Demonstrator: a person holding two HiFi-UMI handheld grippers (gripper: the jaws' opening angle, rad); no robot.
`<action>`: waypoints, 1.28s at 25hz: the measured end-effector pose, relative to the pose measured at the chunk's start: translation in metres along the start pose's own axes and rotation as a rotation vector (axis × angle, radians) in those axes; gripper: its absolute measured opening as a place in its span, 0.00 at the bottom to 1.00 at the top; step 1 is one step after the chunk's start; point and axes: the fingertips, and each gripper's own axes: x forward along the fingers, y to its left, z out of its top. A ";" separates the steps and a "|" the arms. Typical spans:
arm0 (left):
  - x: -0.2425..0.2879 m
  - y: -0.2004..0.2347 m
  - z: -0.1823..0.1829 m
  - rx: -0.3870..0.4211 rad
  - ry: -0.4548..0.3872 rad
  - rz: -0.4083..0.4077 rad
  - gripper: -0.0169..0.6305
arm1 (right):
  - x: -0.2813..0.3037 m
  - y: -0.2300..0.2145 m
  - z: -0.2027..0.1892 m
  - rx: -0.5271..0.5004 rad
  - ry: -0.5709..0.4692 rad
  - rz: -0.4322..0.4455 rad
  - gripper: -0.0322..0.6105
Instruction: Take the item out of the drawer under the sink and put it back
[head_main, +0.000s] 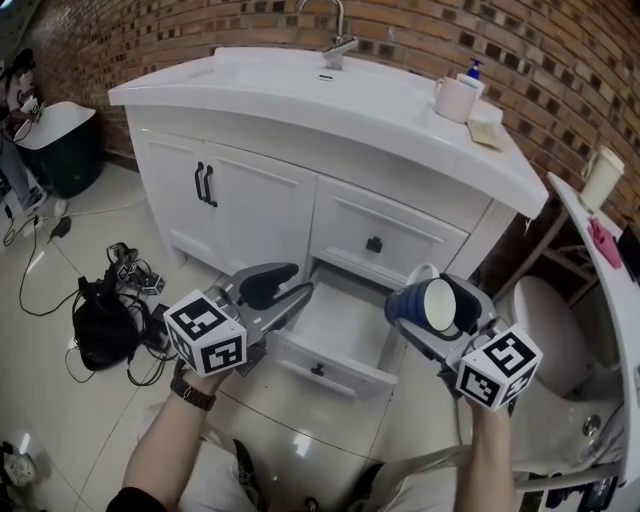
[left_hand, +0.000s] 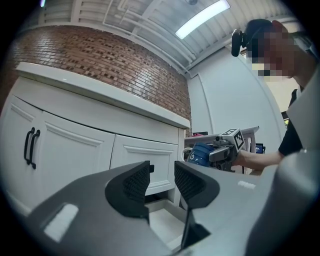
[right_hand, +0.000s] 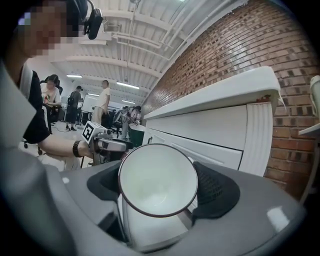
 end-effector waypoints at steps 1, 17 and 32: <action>0.001 -0.001 -0.001 0.001 0.004 -0.003 0.29 | 0.001 0.000 -0.003 0.001 0.009 0.003 0.70; 0.025 -0.011 -0.026 -0.009 0.098 -0.027 0.30 | 0.162 0.025 -0.215 -0.037 0.551 0.222 0.70; 0.025 -0.006 -0.013 0.019 0.046 -0.021 0.30 | 0.077 0.002 -0.068 0.003 -0.023 0.065 0.54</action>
